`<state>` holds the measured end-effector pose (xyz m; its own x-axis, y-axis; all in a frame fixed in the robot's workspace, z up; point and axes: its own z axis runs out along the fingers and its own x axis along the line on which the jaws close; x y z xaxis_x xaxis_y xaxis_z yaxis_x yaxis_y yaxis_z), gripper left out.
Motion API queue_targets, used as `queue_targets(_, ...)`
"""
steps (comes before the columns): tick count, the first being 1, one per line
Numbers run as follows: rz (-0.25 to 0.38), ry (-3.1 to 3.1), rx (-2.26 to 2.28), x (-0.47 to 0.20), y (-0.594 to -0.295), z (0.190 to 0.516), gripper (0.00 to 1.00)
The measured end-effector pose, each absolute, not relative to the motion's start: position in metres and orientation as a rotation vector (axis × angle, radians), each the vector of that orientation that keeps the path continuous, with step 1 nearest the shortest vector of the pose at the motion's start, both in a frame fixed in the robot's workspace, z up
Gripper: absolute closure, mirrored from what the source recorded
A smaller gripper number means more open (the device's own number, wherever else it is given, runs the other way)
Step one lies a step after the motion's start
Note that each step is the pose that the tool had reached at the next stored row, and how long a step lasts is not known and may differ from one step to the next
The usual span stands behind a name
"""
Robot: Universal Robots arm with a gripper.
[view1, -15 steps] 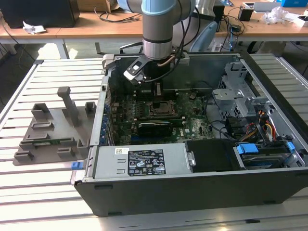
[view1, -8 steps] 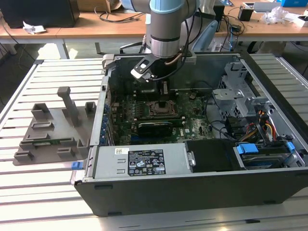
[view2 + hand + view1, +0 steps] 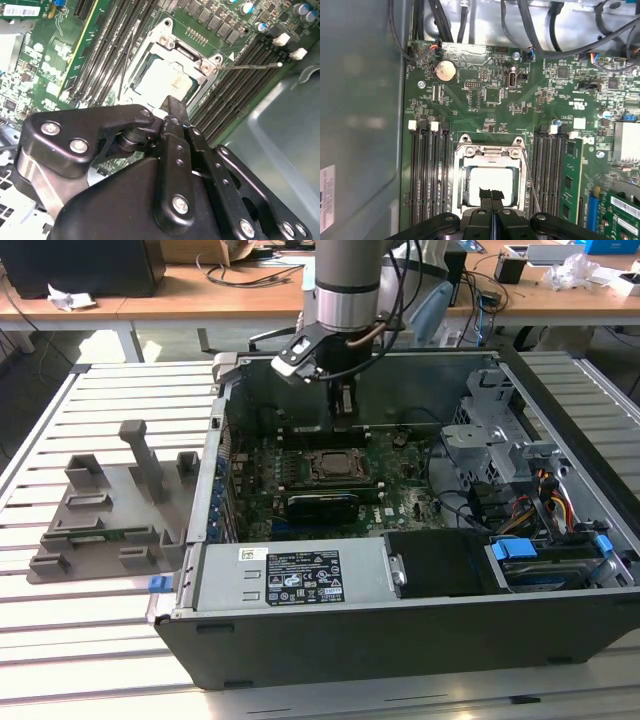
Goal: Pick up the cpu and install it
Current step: 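Close the cpu cover, then install the first cpu locking lever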
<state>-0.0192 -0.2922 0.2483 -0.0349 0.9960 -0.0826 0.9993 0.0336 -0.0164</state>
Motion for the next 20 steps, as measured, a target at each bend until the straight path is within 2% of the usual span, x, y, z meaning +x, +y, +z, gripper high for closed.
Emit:
queue_targets(11, -0.110, 2.225, 2.149, -0.017, -0.292, 0.271, 0.89)
queue_targets(20, -0.111, 2.225, 2.150, -0.017, -0.292, 0.272, 0.89)
